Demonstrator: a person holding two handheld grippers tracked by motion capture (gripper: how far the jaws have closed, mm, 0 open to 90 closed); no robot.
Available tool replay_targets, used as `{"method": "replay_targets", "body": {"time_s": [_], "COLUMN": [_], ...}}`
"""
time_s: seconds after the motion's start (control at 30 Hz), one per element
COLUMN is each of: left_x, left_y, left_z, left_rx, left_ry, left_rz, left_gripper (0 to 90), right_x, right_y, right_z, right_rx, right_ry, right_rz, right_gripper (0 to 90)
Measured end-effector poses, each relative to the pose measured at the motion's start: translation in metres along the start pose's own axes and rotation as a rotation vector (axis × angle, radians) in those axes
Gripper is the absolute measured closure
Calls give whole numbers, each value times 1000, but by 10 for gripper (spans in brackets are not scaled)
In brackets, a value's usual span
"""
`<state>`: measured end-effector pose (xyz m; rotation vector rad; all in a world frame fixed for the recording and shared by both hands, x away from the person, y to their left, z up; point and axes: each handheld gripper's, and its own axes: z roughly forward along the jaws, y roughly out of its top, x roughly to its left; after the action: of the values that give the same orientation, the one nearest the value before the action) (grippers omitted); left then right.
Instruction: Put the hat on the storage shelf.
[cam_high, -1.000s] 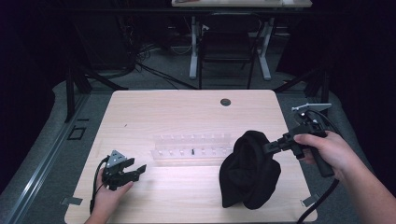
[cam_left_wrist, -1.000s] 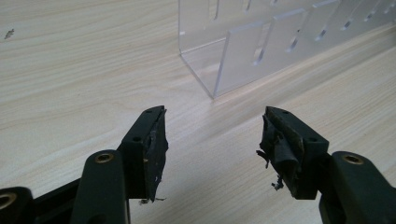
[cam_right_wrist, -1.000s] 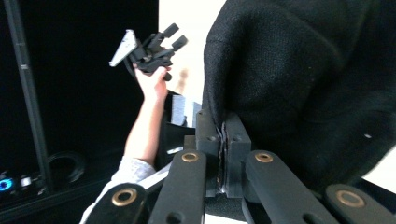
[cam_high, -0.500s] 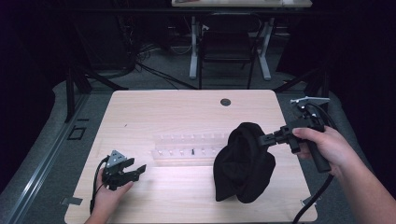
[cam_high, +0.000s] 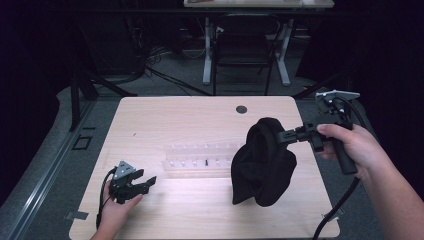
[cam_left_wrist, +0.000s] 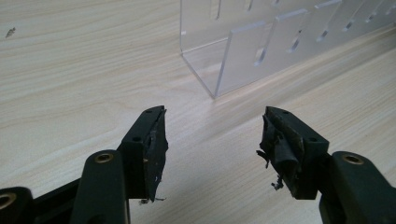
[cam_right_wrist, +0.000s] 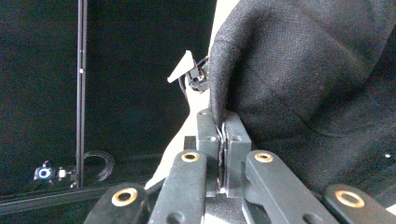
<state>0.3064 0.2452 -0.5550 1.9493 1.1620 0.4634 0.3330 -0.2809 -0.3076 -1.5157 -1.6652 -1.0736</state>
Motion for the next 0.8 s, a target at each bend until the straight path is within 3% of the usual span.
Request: {"method": "replay_targets", "body": {"time_s": [0.3, 0.8], "left_x": [0, 0], "left_y": [0, 0], "left_z": [1, 1], "left_rx": [-2, -8], "left_ry": [-3, -7], "left_rz": [0, -2], "left_gripper": [405, 405], "right_x": [10, 28], "right_y": [7, 28], "right_z": [-4, 9], "right_rx": [-14, -37], "right_ry": [27, 42], "right_rz": [-10, -40], "right_gripper": [885, 884]}}
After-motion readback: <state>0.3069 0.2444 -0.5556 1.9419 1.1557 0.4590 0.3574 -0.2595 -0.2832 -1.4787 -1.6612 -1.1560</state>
